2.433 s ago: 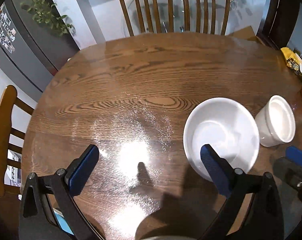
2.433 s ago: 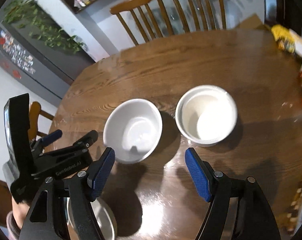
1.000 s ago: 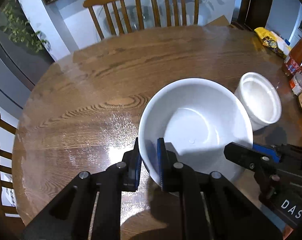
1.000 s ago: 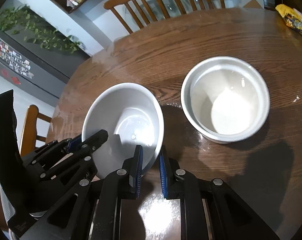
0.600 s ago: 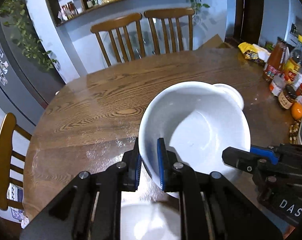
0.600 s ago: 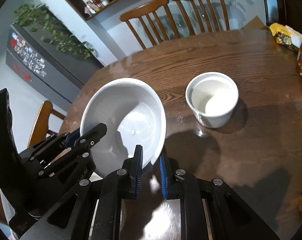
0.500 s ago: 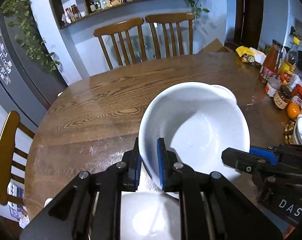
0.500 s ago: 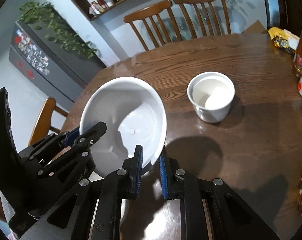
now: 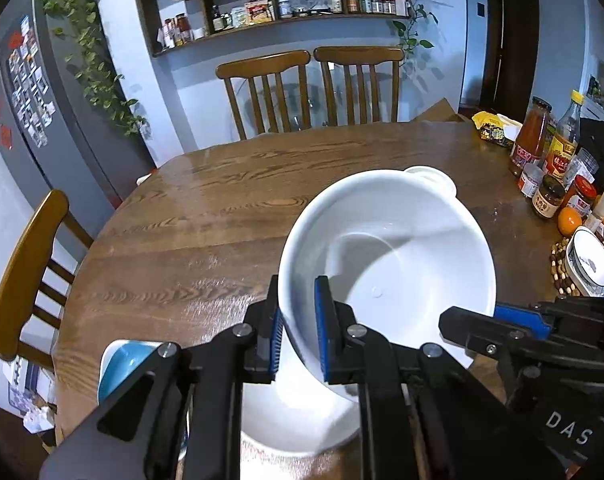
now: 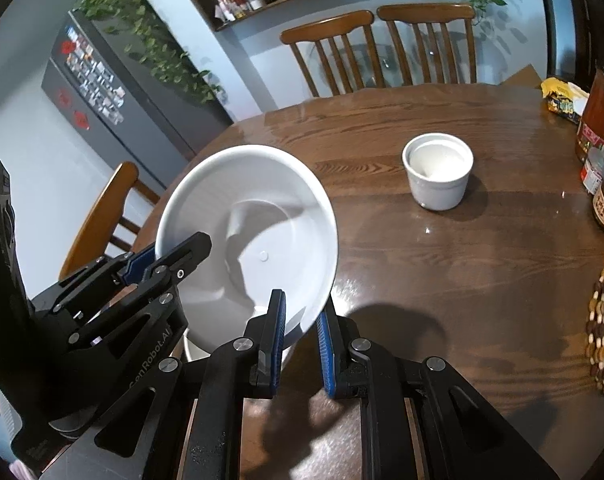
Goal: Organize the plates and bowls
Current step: 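Carry the smaller white bowl and lower it into the large white bowl, then open the left gripper to release the nested bowl, then withdraw the left gripper from the nested bowls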
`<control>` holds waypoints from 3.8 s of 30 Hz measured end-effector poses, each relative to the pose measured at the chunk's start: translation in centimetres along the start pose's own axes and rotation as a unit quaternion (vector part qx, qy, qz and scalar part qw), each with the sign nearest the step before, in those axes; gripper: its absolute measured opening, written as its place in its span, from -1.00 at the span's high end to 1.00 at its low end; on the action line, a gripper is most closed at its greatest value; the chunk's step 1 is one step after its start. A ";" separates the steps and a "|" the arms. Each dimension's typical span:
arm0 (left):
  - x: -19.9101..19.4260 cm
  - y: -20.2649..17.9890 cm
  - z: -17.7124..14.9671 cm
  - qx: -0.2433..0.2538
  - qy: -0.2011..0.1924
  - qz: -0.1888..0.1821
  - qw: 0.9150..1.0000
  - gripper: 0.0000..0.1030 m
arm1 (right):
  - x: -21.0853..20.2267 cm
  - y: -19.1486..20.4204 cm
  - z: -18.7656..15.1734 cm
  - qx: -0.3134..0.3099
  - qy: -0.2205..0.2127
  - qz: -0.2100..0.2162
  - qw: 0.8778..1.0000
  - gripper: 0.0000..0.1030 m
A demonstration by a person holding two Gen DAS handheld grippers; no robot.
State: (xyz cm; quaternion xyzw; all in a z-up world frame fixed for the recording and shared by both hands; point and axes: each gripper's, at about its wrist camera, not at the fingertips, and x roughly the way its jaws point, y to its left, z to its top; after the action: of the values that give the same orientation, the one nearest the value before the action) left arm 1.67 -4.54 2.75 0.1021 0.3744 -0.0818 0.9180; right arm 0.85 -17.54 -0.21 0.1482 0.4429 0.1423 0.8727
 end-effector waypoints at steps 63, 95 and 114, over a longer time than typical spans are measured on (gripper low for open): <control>4.9 4.3 -5.7 -0.047 0.108 0.027 0.993 -0.30 | 5.8 3.3 -2.7 -0.023 0.070 -0.063 0.995 0.20; -0.5 -1.3 -4.7 -0.025 0.074 0.003 0.997 -0.97 | -3.9 -5.5 -5.1 0.082 -0.006 -0.067 0.994 -0.16; -2.0 -7.9 -2.8 0.017 0.044 -0.016 0.999 -0.97 | -9.1 -10.5 -4.8 0.085 -0.043 -0.090 0.991 -0.16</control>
State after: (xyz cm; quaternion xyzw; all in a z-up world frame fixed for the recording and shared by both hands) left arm -3.38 -11.37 1.21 0.1151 0.4143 -0.0983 0.8975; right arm -7.05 -29.98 -0.29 0.1875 0.4275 0.0181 0.8842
